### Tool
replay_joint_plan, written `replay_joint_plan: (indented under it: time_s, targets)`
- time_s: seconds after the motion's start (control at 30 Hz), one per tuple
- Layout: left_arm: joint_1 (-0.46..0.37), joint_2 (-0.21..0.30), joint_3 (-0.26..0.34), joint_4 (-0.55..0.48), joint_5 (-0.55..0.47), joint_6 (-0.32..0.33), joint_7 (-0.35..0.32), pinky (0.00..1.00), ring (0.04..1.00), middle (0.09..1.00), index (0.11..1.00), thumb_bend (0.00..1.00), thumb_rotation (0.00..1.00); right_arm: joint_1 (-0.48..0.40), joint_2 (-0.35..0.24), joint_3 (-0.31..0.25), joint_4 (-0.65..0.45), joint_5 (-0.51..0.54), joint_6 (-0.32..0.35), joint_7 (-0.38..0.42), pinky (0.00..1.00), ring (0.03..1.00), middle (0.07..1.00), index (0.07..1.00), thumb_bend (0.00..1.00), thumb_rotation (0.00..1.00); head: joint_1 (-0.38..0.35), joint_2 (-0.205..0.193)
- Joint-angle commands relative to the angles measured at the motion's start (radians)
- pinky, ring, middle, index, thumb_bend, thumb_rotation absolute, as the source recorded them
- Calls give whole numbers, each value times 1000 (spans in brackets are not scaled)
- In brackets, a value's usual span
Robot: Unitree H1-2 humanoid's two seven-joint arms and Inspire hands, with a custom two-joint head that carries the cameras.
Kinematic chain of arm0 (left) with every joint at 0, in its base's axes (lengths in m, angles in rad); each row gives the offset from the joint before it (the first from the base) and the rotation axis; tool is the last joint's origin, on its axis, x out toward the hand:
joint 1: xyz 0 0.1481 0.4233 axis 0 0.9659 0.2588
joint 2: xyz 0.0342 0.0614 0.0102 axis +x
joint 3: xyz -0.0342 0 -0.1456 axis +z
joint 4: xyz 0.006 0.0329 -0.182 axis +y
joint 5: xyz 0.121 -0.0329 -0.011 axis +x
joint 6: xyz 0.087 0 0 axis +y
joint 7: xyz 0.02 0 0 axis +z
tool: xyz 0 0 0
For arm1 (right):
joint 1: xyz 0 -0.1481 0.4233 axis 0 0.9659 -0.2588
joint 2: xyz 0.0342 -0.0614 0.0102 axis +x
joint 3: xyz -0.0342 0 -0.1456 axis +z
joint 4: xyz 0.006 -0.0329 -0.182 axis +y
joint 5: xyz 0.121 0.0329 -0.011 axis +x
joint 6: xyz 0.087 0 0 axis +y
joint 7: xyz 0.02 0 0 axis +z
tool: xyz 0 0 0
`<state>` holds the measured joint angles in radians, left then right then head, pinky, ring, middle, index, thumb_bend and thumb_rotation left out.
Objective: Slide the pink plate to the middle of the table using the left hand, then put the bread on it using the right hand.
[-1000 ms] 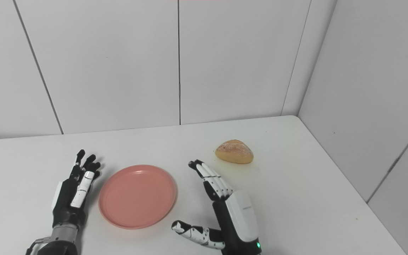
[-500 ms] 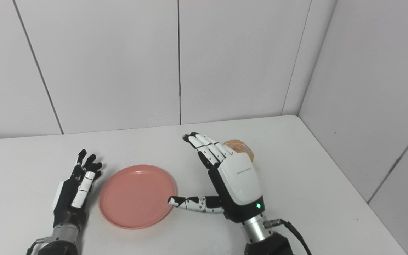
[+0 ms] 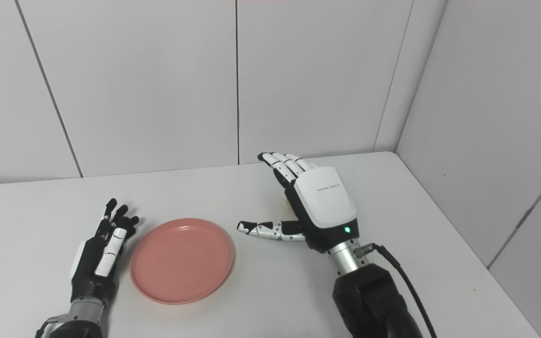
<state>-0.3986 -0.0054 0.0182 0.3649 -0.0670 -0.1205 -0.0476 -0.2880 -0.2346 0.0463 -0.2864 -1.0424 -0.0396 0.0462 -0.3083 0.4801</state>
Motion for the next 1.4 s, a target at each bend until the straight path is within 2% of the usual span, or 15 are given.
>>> replay_joint_plan:
  time_s: [0.0, 0.6, 0.77, 0.93, 1.1, 1.37]
  targets:
    - [41, -3, -1, 34, -11, -6, -11, 916, 874, 973, 1000, 746, 688, -44, -22, -9, -16, -3, 38, 10, 789, 845, 852, 821, 818, 949, 0, 2]
    - [42, -4, -3, 35, -1, 3, -9, 906, 864, 963, 1000, 758, 697, -170, -124, 5, 207, 4, 79, 9, 904, 887, 868, 832, 839, 976, 7, 3]
    - [42, -4, -2, 39, -3, 3, -9, 903, 862, 959, 1000, 757, 696, -212, -146, 7, 266, 52, 81, 30, 797, 858, 854, 817, 838, 926, 10, 1]
    - [43, -4, -3, 39, -1, 7, -8, 907, 865, 959, 1000, 759, 704, -261, -175, 22, 350, 73, 71, 1, 684, 815, 827, 794, 840, 892, 16, 6]
    - [44, -6, -4, 36, 3, 12, -4, 897, 863, 962, 1000, 757, 707, -300, -199, 42, 422, 85, 75, -2, 666, 814, 825, 799, 844, 904, 22, 2]
    - [36, 1, 3, 27, -1, 17, -5, 893, 855, 962, 1000, 783, 703, -341, -198, 58, 540, 126, 87, -35, 662, 817, 828, 795, 851, 879, 23, -1]
